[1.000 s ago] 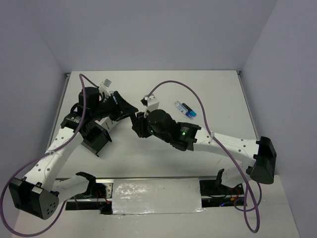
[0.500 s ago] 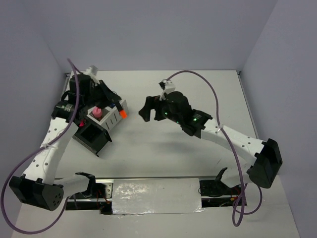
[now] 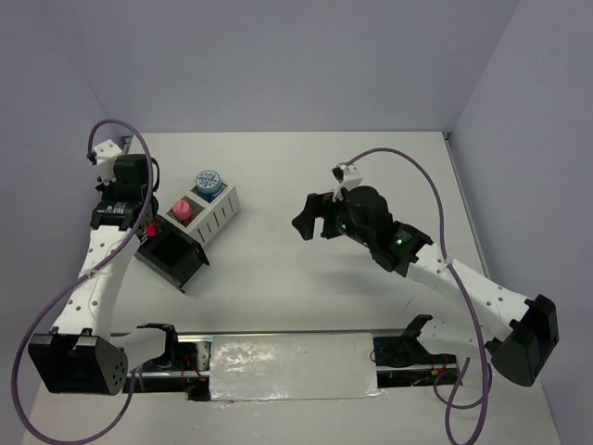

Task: Sort the stationery into containers
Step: Place the pen in the storage box.

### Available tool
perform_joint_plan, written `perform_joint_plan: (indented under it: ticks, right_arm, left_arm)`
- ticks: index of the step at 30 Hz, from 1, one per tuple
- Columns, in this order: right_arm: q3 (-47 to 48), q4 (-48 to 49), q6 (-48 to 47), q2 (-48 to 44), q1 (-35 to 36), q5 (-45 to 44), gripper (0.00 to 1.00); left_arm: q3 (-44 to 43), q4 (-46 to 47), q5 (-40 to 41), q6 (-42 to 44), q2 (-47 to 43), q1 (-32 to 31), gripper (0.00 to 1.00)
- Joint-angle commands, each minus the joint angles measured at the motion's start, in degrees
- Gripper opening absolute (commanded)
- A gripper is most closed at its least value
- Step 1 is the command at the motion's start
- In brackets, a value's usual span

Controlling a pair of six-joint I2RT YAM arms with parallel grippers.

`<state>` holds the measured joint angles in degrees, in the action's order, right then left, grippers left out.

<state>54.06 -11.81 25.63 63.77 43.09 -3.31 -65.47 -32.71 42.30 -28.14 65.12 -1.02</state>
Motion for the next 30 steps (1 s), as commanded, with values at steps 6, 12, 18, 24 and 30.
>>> perform_joint_plan:
  ticks: [6,12,18,24,30]
  right_arm:
    - [-2.6,-2.1,-2.4,-5.0,-0.6,0.2,1.00]
    - [-2.7,-1.6,-2.3,-4.4,-3.1,4.1,1.00]
    - [-1.1,-1.5,-3.1,-2.7,-5.1,6.9,1.00]
    - [0.2,-2.1,-5.9,1.3,-11.0,10.3,1.00]
    - [3.8,-5.9,-9.8,12.5,-22.5,5.3,0.98]
  left_arm:
    - [7.5,14.0,7.0,4.2,-0.2,3.0,0.00]
    - [13.3,18.1,5.1,2.4,-1.3,3.1,0.13]
    - [15.7,18.6,6.1,0.8,-1.8,3.1,0.77]
    - [13.6,15.5,3.7,-0.3,-2.4,3.2,0.94]
    - [1.2,-4.2,-10.2,-4.5,-0.4,3.1,0.99]
